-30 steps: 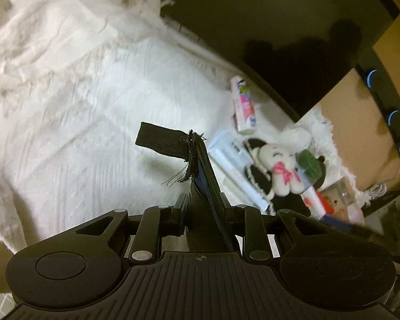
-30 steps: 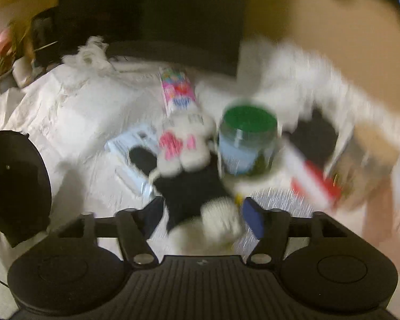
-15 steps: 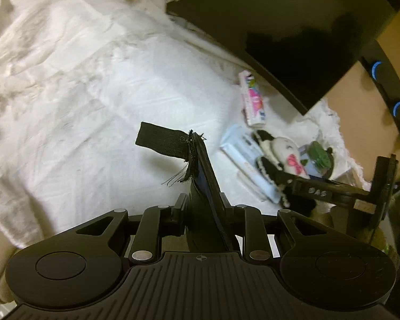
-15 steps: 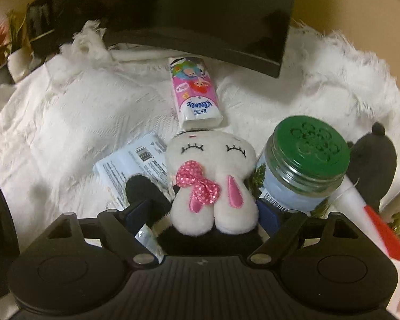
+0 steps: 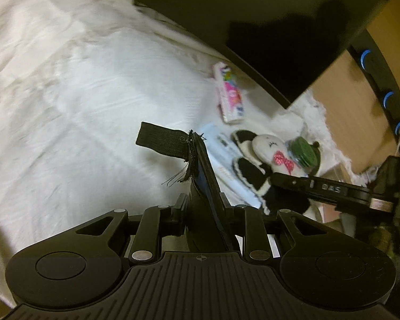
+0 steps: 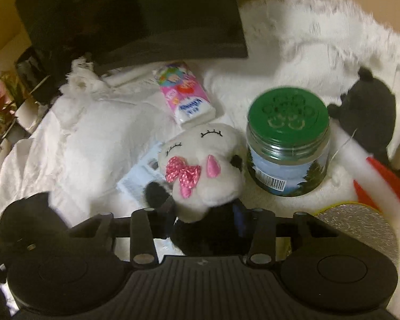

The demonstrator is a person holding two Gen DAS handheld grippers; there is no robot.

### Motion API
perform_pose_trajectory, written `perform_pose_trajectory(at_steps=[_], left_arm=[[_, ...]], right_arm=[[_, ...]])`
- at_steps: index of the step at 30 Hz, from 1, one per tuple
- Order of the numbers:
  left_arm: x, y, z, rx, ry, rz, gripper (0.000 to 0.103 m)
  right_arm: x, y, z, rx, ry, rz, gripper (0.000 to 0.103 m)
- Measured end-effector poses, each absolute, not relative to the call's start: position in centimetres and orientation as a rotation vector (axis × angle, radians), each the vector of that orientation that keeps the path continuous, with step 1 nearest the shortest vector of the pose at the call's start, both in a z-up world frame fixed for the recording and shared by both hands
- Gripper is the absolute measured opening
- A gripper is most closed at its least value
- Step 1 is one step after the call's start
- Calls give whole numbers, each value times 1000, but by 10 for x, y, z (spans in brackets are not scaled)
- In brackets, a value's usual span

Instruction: Organize soft objects

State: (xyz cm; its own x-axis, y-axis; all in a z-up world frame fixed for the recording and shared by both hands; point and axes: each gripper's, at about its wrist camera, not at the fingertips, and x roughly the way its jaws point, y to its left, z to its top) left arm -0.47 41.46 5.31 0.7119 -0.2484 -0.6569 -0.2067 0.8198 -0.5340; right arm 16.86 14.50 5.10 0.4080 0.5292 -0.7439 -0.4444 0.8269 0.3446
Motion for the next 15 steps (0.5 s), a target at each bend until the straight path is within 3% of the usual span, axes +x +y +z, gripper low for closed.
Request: perform_pose_trajectory(at_steps=[15], left_arm=[[89, 389, 162, -449, 625, -128, 26]], right_arm=[[162, 80, 216, 91, 626, 622, 39]])
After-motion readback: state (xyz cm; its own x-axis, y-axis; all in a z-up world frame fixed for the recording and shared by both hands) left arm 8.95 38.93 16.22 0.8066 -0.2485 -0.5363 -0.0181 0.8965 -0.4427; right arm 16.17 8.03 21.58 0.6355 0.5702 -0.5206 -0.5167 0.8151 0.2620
